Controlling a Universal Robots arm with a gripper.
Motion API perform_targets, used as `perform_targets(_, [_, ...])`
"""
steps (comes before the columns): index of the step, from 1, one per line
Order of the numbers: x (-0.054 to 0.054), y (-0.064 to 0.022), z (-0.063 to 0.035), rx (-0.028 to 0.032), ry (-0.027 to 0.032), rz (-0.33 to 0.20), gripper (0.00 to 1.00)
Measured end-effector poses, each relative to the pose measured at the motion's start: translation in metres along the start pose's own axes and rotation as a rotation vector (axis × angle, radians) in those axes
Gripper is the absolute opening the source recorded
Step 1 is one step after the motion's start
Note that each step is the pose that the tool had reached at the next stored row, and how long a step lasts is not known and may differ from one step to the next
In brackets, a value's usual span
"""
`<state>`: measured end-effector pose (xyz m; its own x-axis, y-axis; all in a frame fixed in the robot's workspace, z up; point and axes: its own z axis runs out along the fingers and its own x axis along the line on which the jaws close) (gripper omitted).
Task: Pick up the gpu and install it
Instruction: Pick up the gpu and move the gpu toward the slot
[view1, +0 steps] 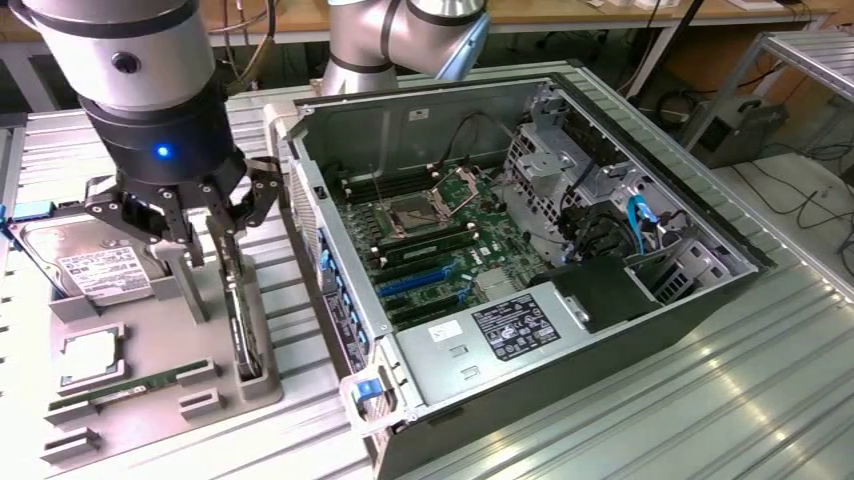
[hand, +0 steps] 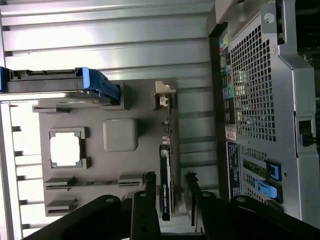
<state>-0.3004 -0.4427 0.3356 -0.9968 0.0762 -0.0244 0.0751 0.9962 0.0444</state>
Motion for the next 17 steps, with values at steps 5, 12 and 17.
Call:
perform_targets(5, [0.003, -0.0027, 0.0384, 0.0000, 0.0000, 0.000, 0.36])
perform_targets(12, [0.003, -0.0079, 0.0543, -0.0001, -0.0011, 0.000, 0.36])
perform_targets(17, [0.003, -0.0120, 0.0668, -0.0003, -0.0044, 0.000, 0.36])
